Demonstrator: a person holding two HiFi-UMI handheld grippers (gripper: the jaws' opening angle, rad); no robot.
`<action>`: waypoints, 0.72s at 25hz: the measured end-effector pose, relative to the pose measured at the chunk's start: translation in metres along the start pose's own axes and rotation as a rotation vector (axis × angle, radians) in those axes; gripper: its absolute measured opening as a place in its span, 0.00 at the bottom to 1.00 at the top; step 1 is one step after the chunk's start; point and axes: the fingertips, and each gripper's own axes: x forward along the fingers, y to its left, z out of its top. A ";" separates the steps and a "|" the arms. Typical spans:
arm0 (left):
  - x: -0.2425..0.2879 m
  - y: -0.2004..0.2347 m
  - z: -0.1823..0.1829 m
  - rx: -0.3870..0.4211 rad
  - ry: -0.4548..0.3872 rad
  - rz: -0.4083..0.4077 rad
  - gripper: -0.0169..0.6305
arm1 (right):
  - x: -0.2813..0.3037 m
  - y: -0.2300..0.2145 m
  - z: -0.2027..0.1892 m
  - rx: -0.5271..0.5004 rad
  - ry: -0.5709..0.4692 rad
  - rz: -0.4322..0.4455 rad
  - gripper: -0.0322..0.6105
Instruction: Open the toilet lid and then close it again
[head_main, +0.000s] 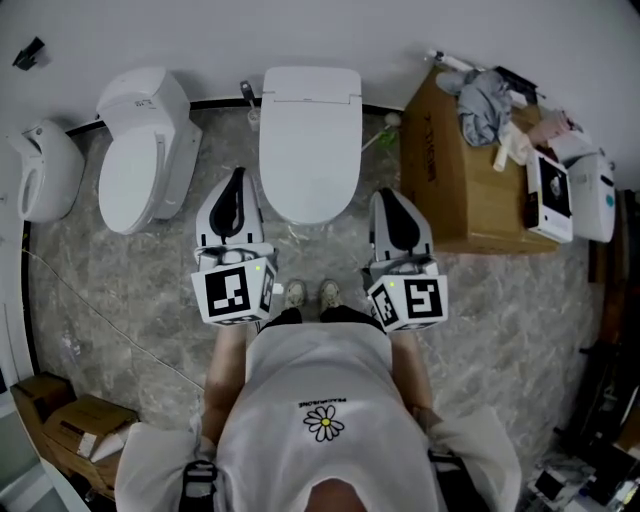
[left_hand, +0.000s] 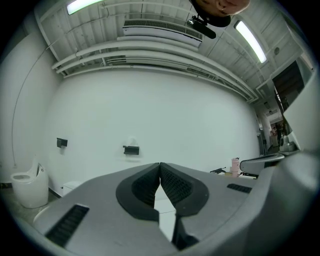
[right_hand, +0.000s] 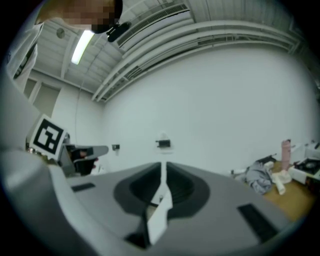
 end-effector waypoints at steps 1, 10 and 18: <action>0.004 0.001 -0.003 0.001 0.003 0.003 0.06 | 0.003 -0.003 0.000 0.001 -0.005 -0.003 0.10; 0.038 -0.004 -0.072 -0.004 0.108 -0.065 0.07 | 0.038 -0.014 -0.038 0.004 0.052 0.020 0.13; 0.067 -0.020 -0.183 -0.070 0.217 -0.172 0.32 | 0.075 -0.038 -0.117 0.058 0.145 0.079 0.34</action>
